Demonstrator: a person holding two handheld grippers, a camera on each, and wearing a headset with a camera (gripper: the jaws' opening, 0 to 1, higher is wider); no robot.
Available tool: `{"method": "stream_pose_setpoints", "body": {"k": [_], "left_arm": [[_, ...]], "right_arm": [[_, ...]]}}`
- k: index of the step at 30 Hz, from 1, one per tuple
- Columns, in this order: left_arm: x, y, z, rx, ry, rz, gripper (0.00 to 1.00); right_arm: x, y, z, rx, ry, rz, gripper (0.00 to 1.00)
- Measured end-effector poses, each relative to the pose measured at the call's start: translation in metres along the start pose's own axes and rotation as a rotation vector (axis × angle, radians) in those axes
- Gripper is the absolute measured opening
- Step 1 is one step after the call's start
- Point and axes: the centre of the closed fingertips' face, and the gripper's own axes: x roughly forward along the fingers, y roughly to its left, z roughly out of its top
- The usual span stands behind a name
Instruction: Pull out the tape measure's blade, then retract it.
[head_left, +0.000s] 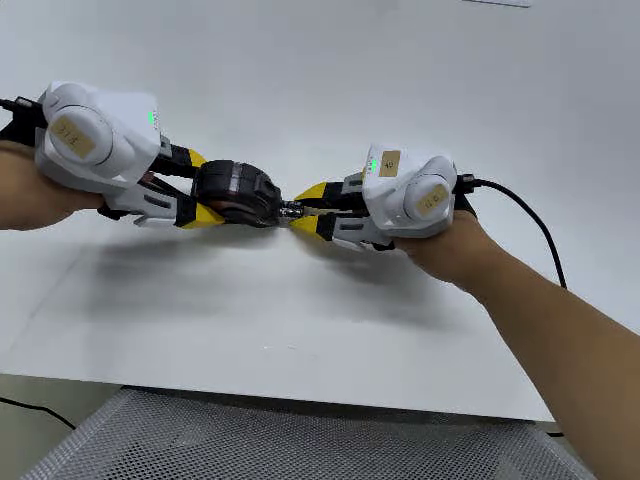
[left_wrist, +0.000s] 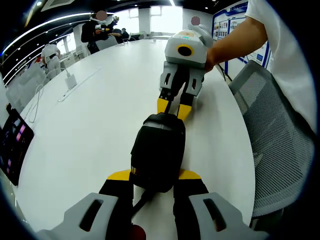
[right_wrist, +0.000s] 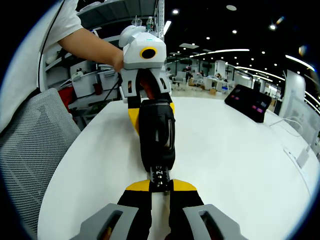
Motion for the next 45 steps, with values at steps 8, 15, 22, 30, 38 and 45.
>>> {"method": "stream_pose_setpoints", "body": {"k": [8, 15, 22, 30, 38, 45], "left_arm": [[0.000, 0.000, 0.000, 0.001, 0.003, 0.002, 0.25], [0.000, 0.000, 0.000, -0.001, 0.003, 0.002, 0.25], [0.000, 0.000, 0.000, 0.001, 0.005, 0.001, 0.25], [0.000, 0.000, 0.000, 0.003, 0.008, 0.003, 0.25], [0.001, 0.000, 0.000, 0.004, 0.008, 0.000, 0.25], [0.001, 0.000, 0.000, 0.007, 0.010, 0.001, 0.25]], "right_arm": [[-0.009, 0.002, -0.003, 0.000, 0.007, -0.015, 0.08], [-0.018, 0.002, -0.006, 0.001, 0.013, -0.020, 0.08], [-0.025, 0.001, -0.009, -0.012, 0.021, -0.025, 0.08], [-0.032, 0.000, -0.014, -0.009, 0.028, -0.027, 0.08], [-0.039, -0.002, -0.019, -0.007, 0.035, -0.033, 0.08], [-0.046, -0.003, -0.025, -0.002, 0.043, -0.039, 0.08]]}}
